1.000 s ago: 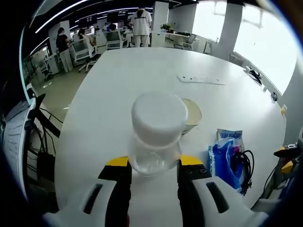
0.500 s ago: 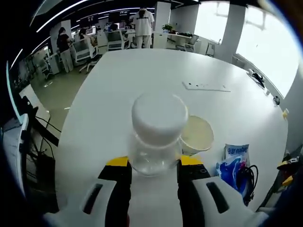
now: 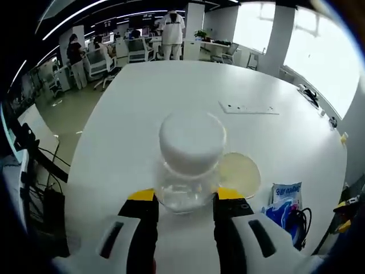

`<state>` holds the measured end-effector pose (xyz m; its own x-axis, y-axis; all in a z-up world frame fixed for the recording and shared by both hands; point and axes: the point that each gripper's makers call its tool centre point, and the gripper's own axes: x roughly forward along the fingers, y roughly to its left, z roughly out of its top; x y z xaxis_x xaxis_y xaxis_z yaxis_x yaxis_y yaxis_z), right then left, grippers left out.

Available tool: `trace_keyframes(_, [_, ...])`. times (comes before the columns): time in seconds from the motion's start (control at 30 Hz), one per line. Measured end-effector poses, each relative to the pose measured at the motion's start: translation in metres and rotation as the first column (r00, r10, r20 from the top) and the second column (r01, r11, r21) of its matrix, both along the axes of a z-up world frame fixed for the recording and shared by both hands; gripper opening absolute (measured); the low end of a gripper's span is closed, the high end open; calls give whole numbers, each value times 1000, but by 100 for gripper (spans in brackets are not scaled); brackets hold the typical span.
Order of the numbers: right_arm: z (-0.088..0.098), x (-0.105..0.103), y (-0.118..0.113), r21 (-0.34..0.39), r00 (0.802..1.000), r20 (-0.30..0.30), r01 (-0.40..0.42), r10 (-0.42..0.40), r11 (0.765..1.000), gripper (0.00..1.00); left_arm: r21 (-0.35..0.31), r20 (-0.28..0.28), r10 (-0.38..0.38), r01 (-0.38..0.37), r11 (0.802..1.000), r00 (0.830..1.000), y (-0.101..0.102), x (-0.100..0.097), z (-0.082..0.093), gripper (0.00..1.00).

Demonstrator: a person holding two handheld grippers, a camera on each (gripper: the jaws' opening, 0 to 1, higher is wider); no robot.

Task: Arrange the tabletop items into an orderly group along one side of the table until the central work area is clear of visible clutter.

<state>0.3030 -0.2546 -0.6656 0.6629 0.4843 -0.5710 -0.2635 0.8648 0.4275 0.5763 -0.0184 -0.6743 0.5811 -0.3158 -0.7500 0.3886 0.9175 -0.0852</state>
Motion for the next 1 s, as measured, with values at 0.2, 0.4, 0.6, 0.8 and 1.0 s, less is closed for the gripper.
trace_keyframes(0.2, [-1,-1,-1,-3,1000,-2,0,0,1000,48,-4,1,4,-4,1000,1000,-1,4,0,36])
trace_keyframes(0.4, [-1,-5,0,3,1000,-4,-3,3,1000,47,-21,-10,19,-19,1000,1000,-1,3,0,38])
trace_keyframes(0.6, [0,-5,2,4,1000,1,-9,9,1000,46,-59,-18,16,-17,998,1000,-7,-2,3,48])
trace_keyframes(0.8, [1,-4,3,4,1000,9,-12,12,1000,46,-82,-16,36,-37,996,999,3,-12,10,48])
trace_keyframes(1.0, [-1,-3,8,8,1000,10,-23,23,1000,47,-94,-13,60,-61,994,998,19,-30,12,47])
